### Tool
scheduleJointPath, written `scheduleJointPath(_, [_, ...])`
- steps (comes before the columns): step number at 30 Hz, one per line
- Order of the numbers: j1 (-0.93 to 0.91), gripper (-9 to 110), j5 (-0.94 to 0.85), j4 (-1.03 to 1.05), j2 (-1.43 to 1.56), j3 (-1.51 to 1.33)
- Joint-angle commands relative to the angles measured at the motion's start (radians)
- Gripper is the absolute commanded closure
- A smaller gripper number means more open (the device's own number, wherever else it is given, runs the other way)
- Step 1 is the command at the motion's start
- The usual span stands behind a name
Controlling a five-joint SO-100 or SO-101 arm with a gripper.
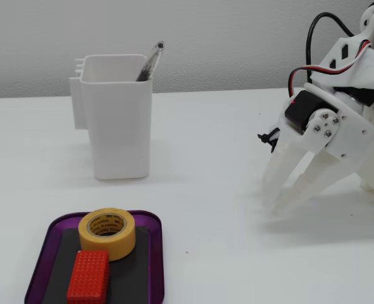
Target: Pick up the cube and place it in the box.
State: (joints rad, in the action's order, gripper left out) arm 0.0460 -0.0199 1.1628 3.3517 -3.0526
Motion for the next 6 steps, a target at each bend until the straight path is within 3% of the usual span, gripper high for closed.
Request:
scheduleJointPath(1, [0.002,102,0.009,-0.009,0.106,-0.008])
scheduleJointPath(6, [0.002,102,0.009,-0.009,0.106,-0.008])
